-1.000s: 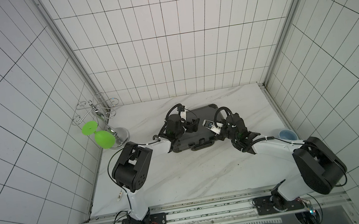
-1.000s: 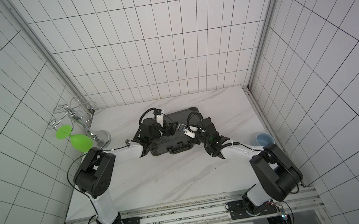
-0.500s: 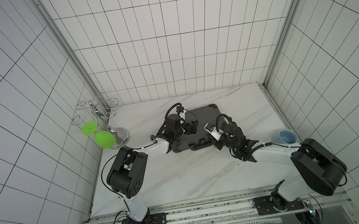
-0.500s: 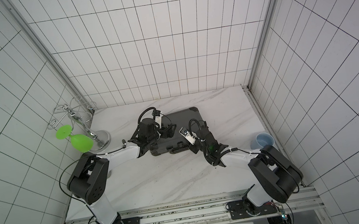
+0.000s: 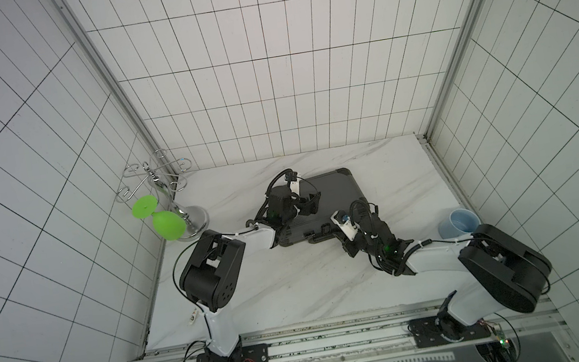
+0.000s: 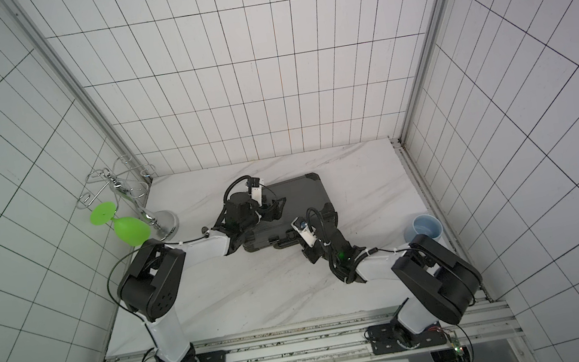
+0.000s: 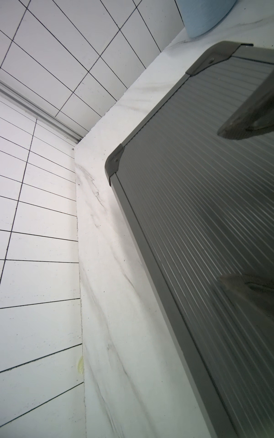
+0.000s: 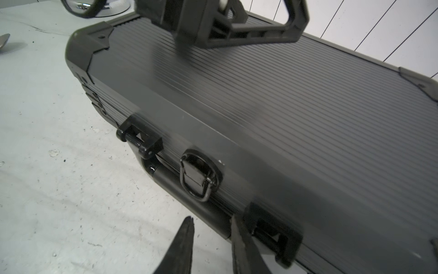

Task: Close the poker set cases
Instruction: Fasten the fastener on the poker set case.

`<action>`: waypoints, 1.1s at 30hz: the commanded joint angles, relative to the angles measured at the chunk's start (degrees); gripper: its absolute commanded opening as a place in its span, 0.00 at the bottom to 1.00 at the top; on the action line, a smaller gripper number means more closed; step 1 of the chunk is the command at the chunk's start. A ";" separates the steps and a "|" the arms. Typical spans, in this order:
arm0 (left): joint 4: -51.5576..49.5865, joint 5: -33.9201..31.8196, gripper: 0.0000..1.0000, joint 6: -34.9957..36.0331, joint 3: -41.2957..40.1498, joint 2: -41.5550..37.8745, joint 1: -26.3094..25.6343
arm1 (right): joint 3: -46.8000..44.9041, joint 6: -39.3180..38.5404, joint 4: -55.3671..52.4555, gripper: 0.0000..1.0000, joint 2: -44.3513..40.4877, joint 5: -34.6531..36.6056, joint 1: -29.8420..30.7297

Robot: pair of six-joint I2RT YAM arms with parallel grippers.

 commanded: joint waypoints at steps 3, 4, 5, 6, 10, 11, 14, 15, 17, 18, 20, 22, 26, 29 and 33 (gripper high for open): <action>-13.43 4.44 0.88 -5.01 -4.31 7.29 0.00 | -0.77 3.09 6.61 0.29 4.48 0.26 0.57; -13.43 4.43 0.88 -5.01 -4.38 7.08 0.01 | -0.50 3.31 7.32 0.29 5.32 1.01 0.57; -13.43 4.42 0.88 -4.93 -4.42 6.89 0.00 | -0.48 3.32 8.92 0.29 6.10 1.45 0.53; -13.37 4.34 0.88 -4.92 -4.56 6.65 0.00 | -0.61 3.47 10.75 0.28 6.94 1.94 0.57; -13.36 4.34 0.88 -4.94 -4.64 6.28 0.01 | 1.57 3.54 13.73 0.24 10.30 1.52 0.48; -13.35 4.34 0.88 -4.84 -4.71 6.19 0.00 | 1.84 3.58 14.96 0.24 10.89 1.52 0.48; -13.35 4.10 0.88 -4.75 -4.93 5.82 0.07 | 2.25 3.83 17.20 0.23 11.86 2.23 0.39; -13.35 4.03 0.88 -4.75 -4.93 5.80 0.01 | 2.82 3.94 16.94 0.23 12.42 3.03 0.31; -13.31 4.07 0.88 -4.75 -4.93 5.70 0.02 | 3.46 4.02 17.02 0.22 13.19 3.24 0.06; -13.26 4.13 0.88 -4.76 -4.93 5.73 0.00 | 3.56 4.19 17.68 0.22 13.47 3.04 -0.01; -13.30 4.08 0.88 -4.75 -4.93 5.74 0.00 | 3.93 4.76 18.26 0.22 13.91 2.93 -0.05; -13.32 4.07 0.88 -4.75 -4.93 5.76 0.00 | 4.71 5.37 18.06 0.22 14.34 3.47 -0.05; -13.32 3.98 0.88 -4.75 -4.93 5.62 0.05 | 5.44 8.49 18.55 0.19 14.99 8.67 0.04; -13.43 3.75 0.88 -4.69 -5.02 5.21 0.05 | 6.09 10.96 18.74 0.17 15.75 11.98 0.09; -13.70 3.46 0.88 -4.49 -5.08 4.44 -0.09 | 6.96 12.44 19.43 0.16 16.80 14.20 0.81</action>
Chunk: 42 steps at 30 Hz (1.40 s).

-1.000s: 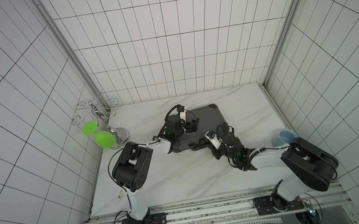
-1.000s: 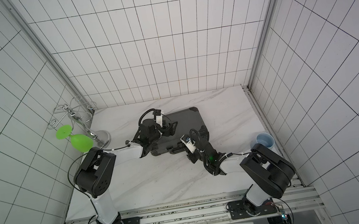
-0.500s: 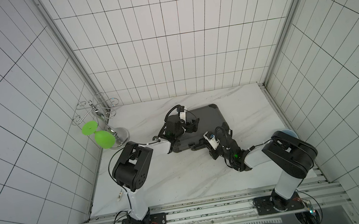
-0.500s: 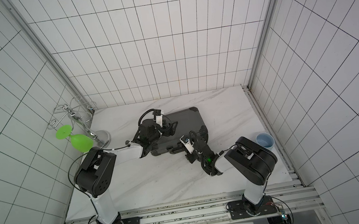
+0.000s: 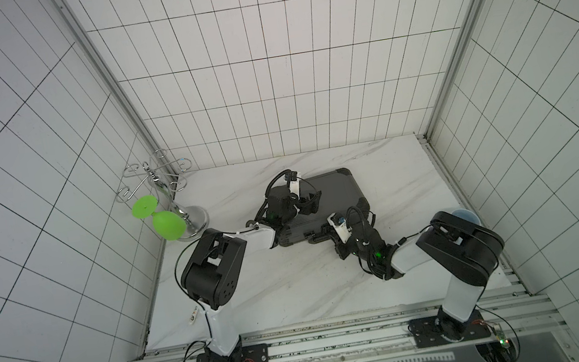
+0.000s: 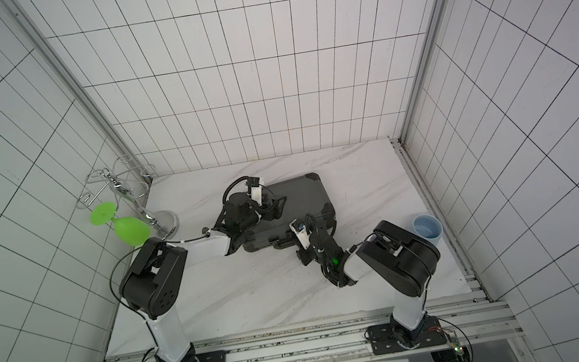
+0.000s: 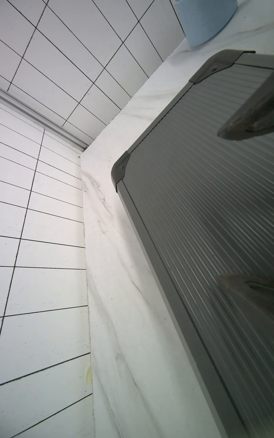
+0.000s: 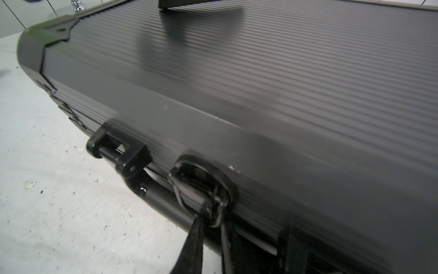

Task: Close the poker set cases
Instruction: Fasten the fastener on the poker set case.

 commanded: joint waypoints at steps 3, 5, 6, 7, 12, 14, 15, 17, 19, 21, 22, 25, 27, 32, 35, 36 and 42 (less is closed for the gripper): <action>-16.76 1.59 0.88 -4.18 -4.53 3.38 -0.36 | 7.41 5.08 1.15 0.19 2.80 13.26 -0.76; -17.19 1.34 0.88 -4.02 -4.36 2.81 -0.46 | 7.73 5.76 -0.58 0.19 2.89 15.03 -0.72; -17.53 1.06 0.88 -3.84 -4.19 2.36 -0.59 | 7.69 6.10 -1.19 0.19 2.97 15.85 -0.72; -17.88 0.69 0.88 -3.58 -4.00 2.03 -0.69 | 7.78 6.39 -1.88 0.19 3.17 16.59 -0.72; -20.67 -1.17 0.88 -2.40 -1.43 0.79 -2.04 | 9.43 6.08 -4.34 0.18 4.41 17.59 -0.80; -21.47 -1.73 0.88 -1.95 -0.58 0.09 -2.91 | 10.22 5.79 -5.17 0.17 4.91 16.92 -0.80; -21.70 -2.05 0.88 -1.81 -0.18 -0.15 -3.36 | 10.37 5.70 -5.23 0.17 5.16 16.59 -0.79; -21.81 -2.20 0.88 -1.55 0.23 -0.17 -3.77 | 10.37 5.53 -5.28 0.18 5.44 16.04 -0.76; -21.64 -2.35 0.88 -1.55 0.49 0.51 -3.78 | 9.98 5.35 -5.45 0.18 5.25 15.43 -0.80; -21.73 -2.84 0.88 -1.21 0.65 1.59 -3.71 | 9.09 4.89 -5.37 0.18 4.07 14.06 -0.89; -21.66 -2.98 0.88 -1.19 0.58 2.26 -3.56 | 8.22 4.57 -5.02 0.18 2.94 13.10 -0.86; -21.24 -2.54 0.88 -1.90 0.29 4.00 -2.75 | 5.63 3.02 -4.22 0.20 -1.39 10.74 -0.89; -19.88 -1.32 0.87 -2.80 -0.44 4.36 -1.91 | 4.84 0.67 -5.26 0.22 -4.39 8.87 -0.89; -19.26 -1.47 0.87 -3.08 -1.39 2.70 -1.14 | 5.40 -8.83 -12.30 0.26 -10.59 6.76 -1.23; -19.21 -1.51 0.87 -3.42 -1.66 1.99 -0.70 | 6.95 -15.84 -17.33 0.29 -12.60 2.03 -3.45; -19.01 -1.57 0.87 -3.77 -1.86 1.91 -0.42 | 7.41 -19.20 -18.69 0.30 -12.67 -0.58 -4.23; -18.30 -1.51 0.87 -5.62 -3.17 1.42 1.27 | 10.55 -30.42 -23.32 0.34 -10.77 -12.73 -7.65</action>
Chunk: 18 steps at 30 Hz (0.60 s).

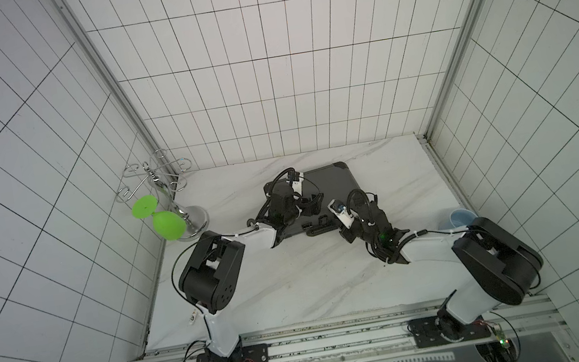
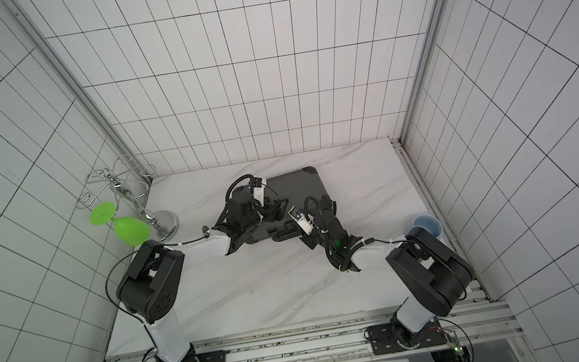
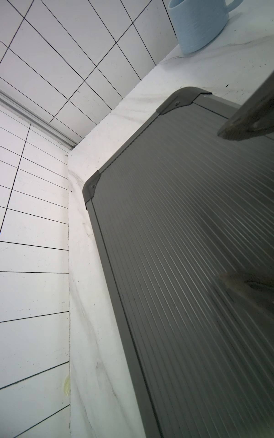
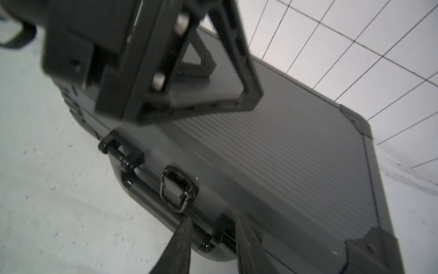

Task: Close the poker set cases
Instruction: Fasten the fastener on the poker set case.

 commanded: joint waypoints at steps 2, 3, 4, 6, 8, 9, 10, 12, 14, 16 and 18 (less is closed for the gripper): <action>-11.50 -0.12 0.88 -4.18 -4.62 3.32 2.39 | 7.65 -9.20 -7.90 0.34 2.56 -8.19 -1.62; -11.40 0.14 0.87 -4.31 -4.75 3.43 2.64 | 8.60 -9.69 -8.57 0.34 3.16 -8.85 -1.79; -11.31 0.30 0.87 -4.40 -4.91 3.52 2.81 | 9.24 -10.02 -8.59 0.34 3.53 -9.66 -1.78; -11.31 0.52 0.87 -4.49 -4.93 3.59 2.92 | 9.92 -10.37 -8.27 0.34 3.70 -11.24 -1.85; -11.22 0.54 0.87 -4.52 -5.01 3.67 3.01 | 10.28 -10.59 -7.67 0.34 3.49 -11.96 -1.92; -11.13 0.76 0.87 -4.58 -5.00 3.80 3.10 | 10.50 -10.61 -7.56 0.34 3.50 -11.96 -1.92; -11.04 0.95 0.87 -4.58 -5.03 3.79 3.16 | 10.92 -10.53 -7.49 0.34 3.45 -11.90 -1.92; -10.86 1.18 0.87 -4.58 -5.01 3.89 3.25 | 11.79 -11.35 -8.37 0.34 3.44 -12.60 -1.98; -10.69 1.37 0.87 -4.71 -5.01 4.07 3.36 | 12.78 -12.04 -9.26 0.34 3.38 -12.29 -2.07; -10.30 1.40 0.87 -4.85 -5.27 4.00 3.45 | 13.26 -13.22 -9.75 0.34 3.20 -12.26 -2.14; -10.08 1.53 0.87 -4.93 -5.45 4.11 3.62 | 13.75 -14.44 -10.12 0.34 3.25 -11.99 -2.39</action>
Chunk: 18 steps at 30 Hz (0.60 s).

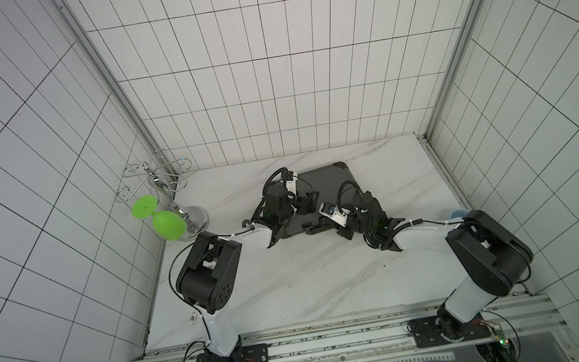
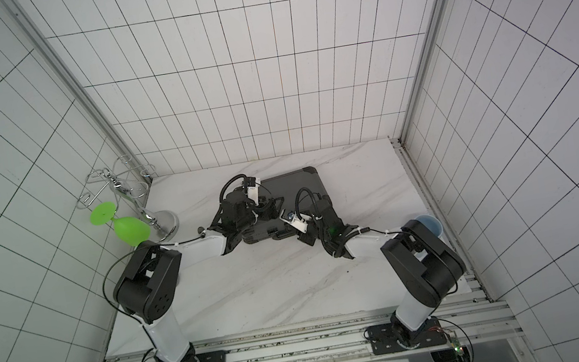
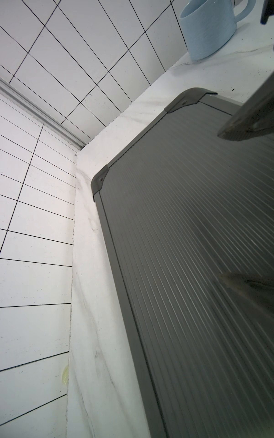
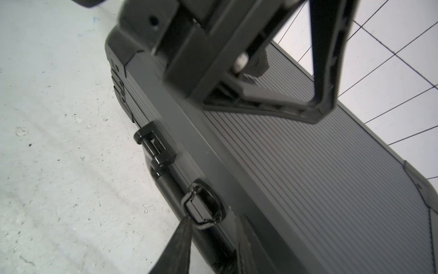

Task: Close the poker set cases
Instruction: Fasten the fastener on the poker set case.

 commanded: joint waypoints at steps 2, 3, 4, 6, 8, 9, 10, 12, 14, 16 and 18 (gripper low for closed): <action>-12.17 -0.44 0.87 -3.18 -4.32 4.56 1.75 | 6.69 -4.98 -2.75 0.34 0.27 -1.33 -1.02; -12.05 -0.35 0.87 -3.27 -4.40 4.58 1.77 | 6.99 -5.86 -3.06 0.34 0.33 -1.86 -1.20; -11.96 -0.36 0.87 -3.36 -4.47 4.62 1.81 | 7.34 -7.06 -3.47 0.34 0.45 -2.50 -1.56; -12.03 -0.38 0.87 -3.43 -4.58 4.71 1.86 | 7.96 -8.39 -4.10 0.34 0.55 -2.70 -2.06; -12.05 -0.32 0.87 -3.36 -4.65 4.79 1.95 | 8.67 -10.25 -5.28 0.34 0.26 -4.66 -2.84; -12.04 -0.30 0.87 -3.41 -4.67 4.74 2.03 | 9.04 -11.00 -5.91 0.34 0.27 -5.36 -3.08; -12.04 -0.34 0.87 -3.36 -4.67 4.76 2.03 | 9.68 -11.75 -6.99 0.34 0.14 -5.95 -3.32; -12.05 -0.30 0.87 -3.38 -4.62 4.83 2.04 | 11.05 -12.89 -9.10 0.35 0.41 -7.00 -3.64; -11.95 -0.22 0.87 -3.37 -4.54 4.92 2.03 | 12.90 -14.45 -12.17 0.35 1.29 -8.18 -3.82; -11.95 -0.15 0.87 -3.45 -4.58 4.92 2.05 | 14.34 -15.38 -14.88 0.35 2.17 -9.06 -3.97; -11.93 -0.15 0.87 -3.45 -4.67 4.90 2.12 | 15.22 -16.52 -16.90 0.35 2.74 -10.39 -4.01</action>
